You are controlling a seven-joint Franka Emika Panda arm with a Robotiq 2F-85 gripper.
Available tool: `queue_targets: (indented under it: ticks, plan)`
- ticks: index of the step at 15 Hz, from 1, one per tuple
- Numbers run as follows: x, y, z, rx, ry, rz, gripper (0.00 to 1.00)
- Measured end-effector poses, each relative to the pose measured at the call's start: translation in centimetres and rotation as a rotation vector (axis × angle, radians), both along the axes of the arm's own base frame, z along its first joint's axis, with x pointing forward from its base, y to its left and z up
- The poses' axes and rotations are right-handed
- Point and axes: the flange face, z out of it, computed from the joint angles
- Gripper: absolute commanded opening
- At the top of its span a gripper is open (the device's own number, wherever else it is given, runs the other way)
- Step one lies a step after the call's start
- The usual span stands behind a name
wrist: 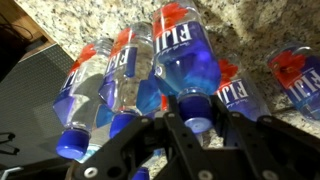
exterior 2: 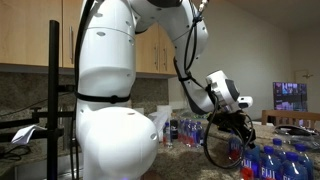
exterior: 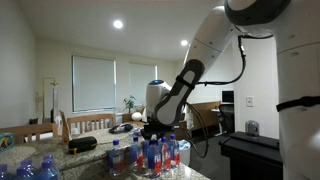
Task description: Arrange some of the bottle on the counter
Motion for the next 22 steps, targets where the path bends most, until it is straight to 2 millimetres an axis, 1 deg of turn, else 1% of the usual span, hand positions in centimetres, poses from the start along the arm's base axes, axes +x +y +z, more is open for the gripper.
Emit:
queue_targets:
  ticks: [10, 11, 12, 13, 18, 20, 22]
  plan:
    - [-0.1, -0.1, -0.3, -0.004, 0.011, 0.002, 0.1]
    - [-0.1, -0.1, -0.3, -0.004, 0.011, 0.001, 0.53]
    - [-0.1, -0.1, -0.3, -0.004, 0.011, 0.001, 0.62]
    - [-0.1, -0.1, -0.3, -0.004, 0.01, 0.001, 0.67]
    - [0.0, -0.2, 0.1, -0.008, 0.003, 0.007, 0.98]
    - [0.1, -0.2, 0.3, -0.008, 0.0, 0.007, 1.0]
    - [0.2, -0.2, 1.2, -0.008, -0.019, 0.006, 1.0]
